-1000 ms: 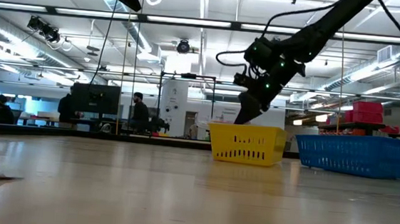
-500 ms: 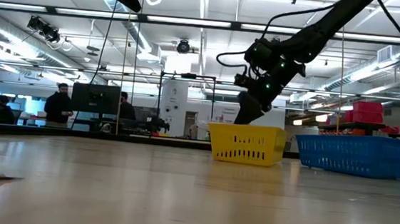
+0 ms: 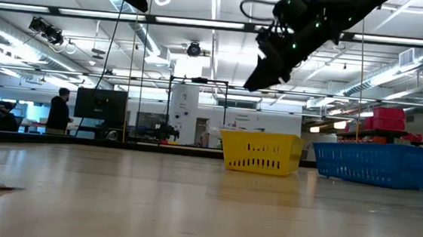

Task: Pick & Place Travel size toiletries
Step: Put the toothpaste into the green bin

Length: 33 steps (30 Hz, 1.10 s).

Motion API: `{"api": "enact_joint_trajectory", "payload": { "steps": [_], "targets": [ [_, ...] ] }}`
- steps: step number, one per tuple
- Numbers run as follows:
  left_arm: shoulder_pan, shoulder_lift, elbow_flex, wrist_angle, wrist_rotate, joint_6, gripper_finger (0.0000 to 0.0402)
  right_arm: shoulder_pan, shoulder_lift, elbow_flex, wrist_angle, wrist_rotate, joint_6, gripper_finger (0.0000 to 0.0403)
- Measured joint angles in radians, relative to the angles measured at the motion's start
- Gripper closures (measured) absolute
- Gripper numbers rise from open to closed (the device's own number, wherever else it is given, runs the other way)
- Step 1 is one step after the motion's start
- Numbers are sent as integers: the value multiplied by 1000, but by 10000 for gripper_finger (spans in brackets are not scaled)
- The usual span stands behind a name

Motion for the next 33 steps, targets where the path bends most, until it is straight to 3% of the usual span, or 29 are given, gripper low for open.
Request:
{"api": "enact_joint_trajectory", "payload": {
  "steps": [11, 23, 33],
  "targets": [
    [-4, 1, -91, 66, 203, -106, 285, 283, -34, 0, -56, -2, 146, 211],
    [-56, 19, -268, 420, 380, -217, 285, 547, -34, 0, -63, -1, 242, 215],
    [-230, 246, -277, 780, 584, -63, 285, 626, -33, 0, 0, 1, 286, 217]
  ]
}}
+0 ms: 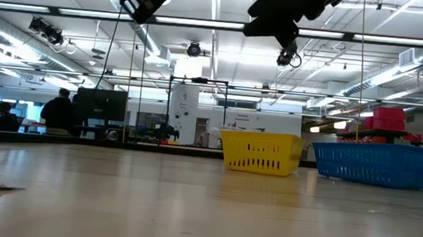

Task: Pick & Place Travel size toiletries
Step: Put the toothpaste into the green bin

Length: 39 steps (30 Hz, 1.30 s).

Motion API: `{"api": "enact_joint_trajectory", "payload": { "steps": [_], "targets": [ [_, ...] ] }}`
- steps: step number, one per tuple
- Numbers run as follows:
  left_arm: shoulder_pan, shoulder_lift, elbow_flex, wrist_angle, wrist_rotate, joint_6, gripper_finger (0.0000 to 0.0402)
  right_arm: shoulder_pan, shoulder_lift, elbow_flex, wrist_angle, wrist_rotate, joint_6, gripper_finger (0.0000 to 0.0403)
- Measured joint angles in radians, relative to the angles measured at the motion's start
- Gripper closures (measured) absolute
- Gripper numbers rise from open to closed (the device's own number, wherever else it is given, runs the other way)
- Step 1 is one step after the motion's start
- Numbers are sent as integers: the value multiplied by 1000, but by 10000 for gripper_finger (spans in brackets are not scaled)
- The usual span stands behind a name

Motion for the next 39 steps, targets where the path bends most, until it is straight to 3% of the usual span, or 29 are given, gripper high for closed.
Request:
{"api": "enact_joint_trajectory", "payload": {
  "steps": [11, 17, 26, 33, 39],
  "targets": [
    [-119, 285, 129, -47, 30, -206, 240, 96, 9, 0, 3, 0, 142, 223],
    [-180, 403, 248, -259, 49, -296, 214, 167, 33, 0, 39, -1, 144, 227],
    [-218, 497, 293, -407, 8, -652, 211, 237, 78, 1, 108, 0, 141, 229],
    [-251, 548, 293, -468, 5, -811, 211, 249, 122, 0, 120, -1, 138, 230],
    [-273, 562, 292, -418, 13, -846, 211, 249, 144, 0, 113, -1, 110, 232]
  ]
}}
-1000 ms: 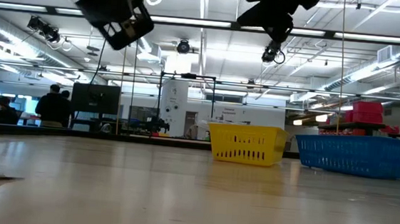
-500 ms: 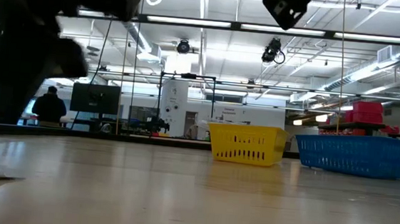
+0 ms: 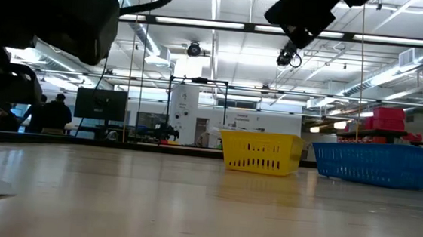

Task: Pick & Place Travel size toiletries
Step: Put the toothpaste into the green bin

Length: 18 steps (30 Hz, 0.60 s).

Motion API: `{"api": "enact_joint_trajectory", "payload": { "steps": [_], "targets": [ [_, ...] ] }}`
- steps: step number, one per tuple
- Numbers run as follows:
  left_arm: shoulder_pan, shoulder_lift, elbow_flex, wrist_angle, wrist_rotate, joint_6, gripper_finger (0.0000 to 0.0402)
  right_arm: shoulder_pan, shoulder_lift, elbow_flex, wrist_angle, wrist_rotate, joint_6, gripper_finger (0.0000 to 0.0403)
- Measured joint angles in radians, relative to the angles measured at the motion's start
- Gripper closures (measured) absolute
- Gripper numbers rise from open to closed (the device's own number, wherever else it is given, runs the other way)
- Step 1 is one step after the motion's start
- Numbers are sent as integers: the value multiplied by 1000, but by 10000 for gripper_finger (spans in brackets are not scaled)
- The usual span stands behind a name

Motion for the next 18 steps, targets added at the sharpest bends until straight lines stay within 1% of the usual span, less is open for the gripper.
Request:
{"api": "enact_joint_trajectory", "payload": {
  "steps": [4, 9, 12, 15, 18],
  "targets": [
    [-5, 1, 0, 0, -13, 9, 211, -2, 12, 0, 8, 1, -25, 233],
    [11, 0, 2, -58, -24, 63, 211, -2, 14, 0, 25, -1, -33, 232],
    [41, -1, 3, -74, -17, 117, 211, -2, 14, 0, 26, 0, -33, 232],
    [86, 0, 27, -107, -39, 178, 212, -2, 14, 0, 28, 0, -38, 233],
    [138, 3, 87, -213, -79, 248, 212, -2, 14, 0, 26, 0, -43, 231]
  ]
}}
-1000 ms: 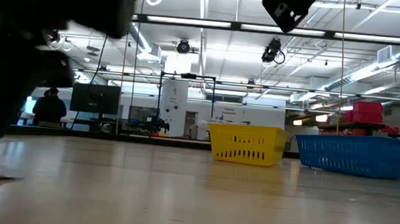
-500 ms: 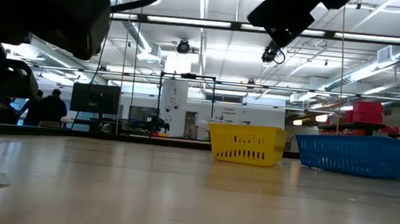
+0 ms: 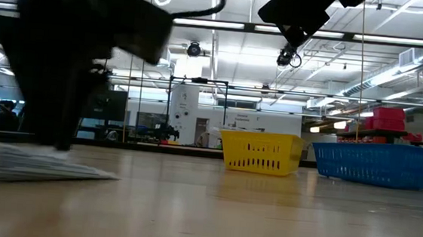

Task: Pick & Place Travel size toiletries
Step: Put the toothpaste into the green bin

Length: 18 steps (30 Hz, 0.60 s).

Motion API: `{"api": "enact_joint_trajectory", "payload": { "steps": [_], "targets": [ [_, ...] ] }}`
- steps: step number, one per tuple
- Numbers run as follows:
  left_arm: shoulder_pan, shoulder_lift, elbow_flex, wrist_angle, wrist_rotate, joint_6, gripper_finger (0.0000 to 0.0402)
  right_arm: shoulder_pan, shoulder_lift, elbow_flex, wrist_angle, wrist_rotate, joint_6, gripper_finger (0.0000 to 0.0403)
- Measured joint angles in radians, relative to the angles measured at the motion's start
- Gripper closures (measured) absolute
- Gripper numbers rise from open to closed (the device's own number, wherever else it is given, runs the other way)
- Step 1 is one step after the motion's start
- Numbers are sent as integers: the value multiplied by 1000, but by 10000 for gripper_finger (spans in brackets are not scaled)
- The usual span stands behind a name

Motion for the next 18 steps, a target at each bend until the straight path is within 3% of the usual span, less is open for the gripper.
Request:
{"api": "enact_joint_trajectory", "payload": {
  "steps": [5, 10, 18],
  "targets": [
    [64, -1, 81, -165, -127, 100, 212, 0, 0, 0, 1, 0, 9, 233],
    [86, -1, 104, -140, -123, 50, 212, 0, 0, 0, 0, 0, 8, 234],
    [23, 5, 98, -81, -157, -35, 212, 0, 0, 0, -1, 0, -12, 235]
  ]
}}
